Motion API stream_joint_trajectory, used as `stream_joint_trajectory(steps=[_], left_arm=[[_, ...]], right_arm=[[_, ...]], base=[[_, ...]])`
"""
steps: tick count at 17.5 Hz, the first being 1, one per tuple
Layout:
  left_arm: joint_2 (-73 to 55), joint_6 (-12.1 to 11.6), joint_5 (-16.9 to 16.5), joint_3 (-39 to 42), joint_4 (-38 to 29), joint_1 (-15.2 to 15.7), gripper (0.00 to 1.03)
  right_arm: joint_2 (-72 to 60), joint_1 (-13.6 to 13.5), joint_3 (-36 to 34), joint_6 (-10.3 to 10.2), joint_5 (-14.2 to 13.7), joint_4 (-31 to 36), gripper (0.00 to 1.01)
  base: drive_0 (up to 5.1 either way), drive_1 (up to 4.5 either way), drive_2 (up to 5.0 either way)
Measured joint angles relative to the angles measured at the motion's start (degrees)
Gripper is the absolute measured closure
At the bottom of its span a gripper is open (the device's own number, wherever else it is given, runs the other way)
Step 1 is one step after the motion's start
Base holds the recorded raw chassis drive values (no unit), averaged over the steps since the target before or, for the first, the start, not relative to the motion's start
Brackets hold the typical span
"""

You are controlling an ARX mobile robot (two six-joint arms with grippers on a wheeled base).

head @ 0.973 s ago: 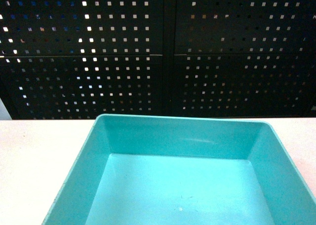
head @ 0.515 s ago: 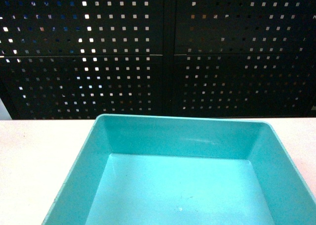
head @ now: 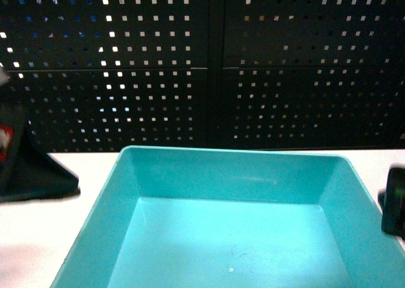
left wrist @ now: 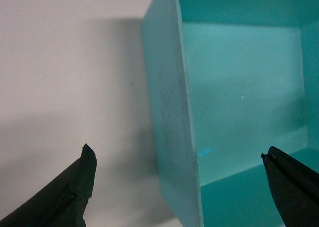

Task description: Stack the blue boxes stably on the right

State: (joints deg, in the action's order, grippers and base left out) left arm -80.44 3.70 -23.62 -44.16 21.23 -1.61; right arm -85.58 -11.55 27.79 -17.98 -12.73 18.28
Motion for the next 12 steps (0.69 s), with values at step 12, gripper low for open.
stream_joint_trajectory(steps=[12], left_arm=[[1.7, -1.2, -0.9, -0.2, -0.3, -0.6, 0.05]], right_arm=[[-5.3, -0.3, 20.5, -0.7, 16.1, -19.5, 0.03]], base=[[0.0, 0.00, 0.0]])
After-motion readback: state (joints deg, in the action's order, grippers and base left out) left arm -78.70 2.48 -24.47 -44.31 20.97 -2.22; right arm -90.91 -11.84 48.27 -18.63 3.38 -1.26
